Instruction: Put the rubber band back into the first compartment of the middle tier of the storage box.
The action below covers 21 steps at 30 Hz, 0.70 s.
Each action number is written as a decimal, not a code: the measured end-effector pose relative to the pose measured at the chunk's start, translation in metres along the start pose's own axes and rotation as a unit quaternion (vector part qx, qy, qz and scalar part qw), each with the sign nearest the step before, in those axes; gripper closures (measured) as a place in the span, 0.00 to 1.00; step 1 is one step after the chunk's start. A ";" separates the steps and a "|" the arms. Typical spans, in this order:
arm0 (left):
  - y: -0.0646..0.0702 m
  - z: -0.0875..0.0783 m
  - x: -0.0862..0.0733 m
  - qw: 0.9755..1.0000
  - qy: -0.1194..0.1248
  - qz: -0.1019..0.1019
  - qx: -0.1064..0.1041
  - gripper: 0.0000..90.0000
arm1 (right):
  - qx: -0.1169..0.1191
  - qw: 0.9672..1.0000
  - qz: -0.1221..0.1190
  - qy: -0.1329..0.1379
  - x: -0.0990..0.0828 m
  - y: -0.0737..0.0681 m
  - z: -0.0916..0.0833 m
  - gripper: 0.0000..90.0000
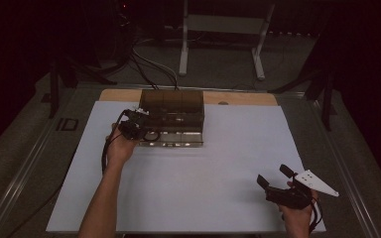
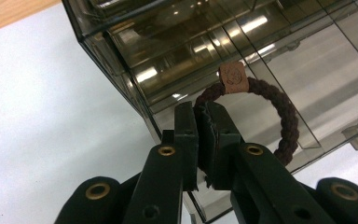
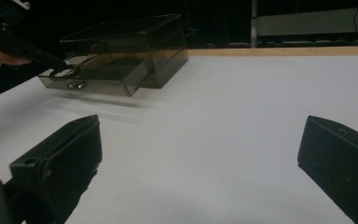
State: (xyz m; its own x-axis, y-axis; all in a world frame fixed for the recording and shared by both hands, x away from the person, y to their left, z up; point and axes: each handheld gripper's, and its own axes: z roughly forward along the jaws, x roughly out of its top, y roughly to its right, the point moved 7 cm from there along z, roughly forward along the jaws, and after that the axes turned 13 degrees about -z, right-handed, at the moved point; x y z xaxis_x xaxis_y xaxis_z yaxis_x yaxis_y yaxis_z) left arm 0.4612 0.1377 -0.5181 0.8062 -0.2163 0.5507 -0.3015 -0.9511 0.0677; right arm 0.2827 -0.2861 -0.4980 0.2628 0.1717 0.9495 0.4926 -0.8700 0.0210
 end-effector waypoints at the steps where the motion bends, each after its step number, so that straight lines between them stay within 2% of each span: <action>1: 0.000 0.000 0.000 1.000 -0.001 0.001 0.001 0.96 | 0.000 1.000 0.000 0.000 0.000 0.000 0.000 0.00; 7: 0.001 0.003 -0.004 1.000 -0.012 0.011 0.001 0.96 | 0.000 1.000 0.000 0.000 0.000 0.000 0.000 0.00; 15: 0.001 0.006 -0.004 1.000 -0.014 0.015 0.001 0.95 | 0.000 1.000 0.000 -0.001 0.000 0.000 0.000 0.00; 21: 0.001 0.007 -0.002 0.999 -0.010 0.031 0.010 0.95 | 0.000 1.000 0.001 0.000 0.000 0.000 0.000 0.00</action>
State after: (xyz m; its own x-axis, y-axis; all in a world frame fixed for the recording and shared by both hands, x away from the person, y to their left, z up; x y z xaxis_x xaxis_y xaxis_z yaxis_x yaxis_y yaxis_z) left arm 0.4627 0.1357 -0.5249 0.7966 -0.2795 0.5360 -0.3413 -0.9398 0.0173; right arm 0.2826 -0.2858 -0.4980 0.2639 0.1710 0.9493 0.4931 -0.8698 0.0195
